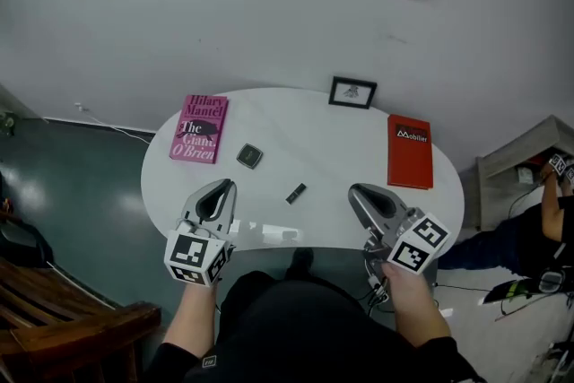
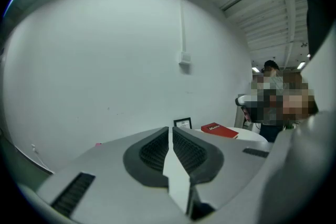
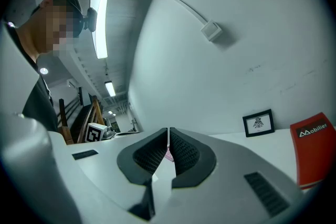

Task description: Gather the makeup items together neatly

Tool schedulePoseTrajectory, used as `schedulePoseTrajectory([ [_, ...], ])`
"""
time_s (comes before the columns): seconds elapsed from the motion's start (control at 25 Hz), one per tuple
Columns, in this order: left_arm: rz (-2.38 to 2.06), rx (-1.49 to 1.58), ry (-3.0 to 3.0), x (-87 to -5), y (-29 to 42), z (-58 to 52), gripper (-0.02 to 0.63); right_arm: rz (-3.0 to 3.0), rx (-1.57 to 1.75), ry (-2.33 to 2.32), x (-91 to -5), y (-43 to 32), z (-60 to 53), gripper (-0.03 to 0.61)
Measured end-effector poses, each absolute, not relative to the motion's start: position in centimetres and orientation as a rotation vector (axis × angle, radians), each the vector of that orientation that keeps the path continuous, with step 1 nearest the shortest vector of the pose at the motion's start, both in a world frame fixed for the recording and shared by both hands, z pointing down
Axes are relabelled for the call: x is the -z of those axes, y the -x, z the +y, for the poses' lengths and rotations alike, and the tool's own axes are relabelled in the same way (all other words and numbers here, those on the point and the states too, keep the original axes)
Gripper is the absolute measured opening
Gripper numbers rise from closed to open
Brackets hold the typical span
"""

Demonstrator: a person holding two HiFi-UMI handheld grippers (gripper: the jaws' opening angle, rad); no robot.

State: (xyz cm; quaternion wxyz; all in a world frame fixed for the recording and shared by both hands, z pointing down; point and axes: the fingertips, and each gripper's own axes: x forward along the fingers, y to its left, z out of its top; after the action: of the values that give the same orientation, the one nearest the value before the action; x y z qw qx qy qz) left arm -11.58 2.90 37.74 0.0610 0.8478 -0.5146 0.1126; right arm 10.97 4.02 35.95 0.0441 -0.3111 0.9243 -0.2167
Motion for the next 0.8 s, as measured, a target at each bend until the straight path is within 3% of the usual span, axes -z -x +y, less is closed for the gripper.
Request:
schedulePoseTrajectory([
  [0.12, -1.542, -0.375, -2.555, -38.6, 10.8, 0.8, 0.022, 2.821, 0.711, 0.928, -36.9, -11.1, 2.1, 0.037],
  [0.2, -1.522, -0.394, -2.541, -39.4, 10.7, -0.3, 0.094, 2.817, 0.751, 0.916, -37.7, -10.8, 1.5, 0.037],
  [0.44, -1.483, -0.407, -2.521, -41.9, 11.9, -3.7, 0.137, 2.841, 0.835, 0.913, -39.5, -8.4, -0.5, 0.037],
  [0.68, -1.377, -0.437, -2.507, -46.8, 12.9, -7.1, 0.236, 2.876, 0.877, 0.914, -39.8, -4.2, -3.0, 0.037],
  [0.8, -1.328, -0.489, -2.508, -49.3, 13.7, -8.9, 0.246, 2.877, 0.901, 0.897, -40.0, -2.2, -3.7, 0.037],
])
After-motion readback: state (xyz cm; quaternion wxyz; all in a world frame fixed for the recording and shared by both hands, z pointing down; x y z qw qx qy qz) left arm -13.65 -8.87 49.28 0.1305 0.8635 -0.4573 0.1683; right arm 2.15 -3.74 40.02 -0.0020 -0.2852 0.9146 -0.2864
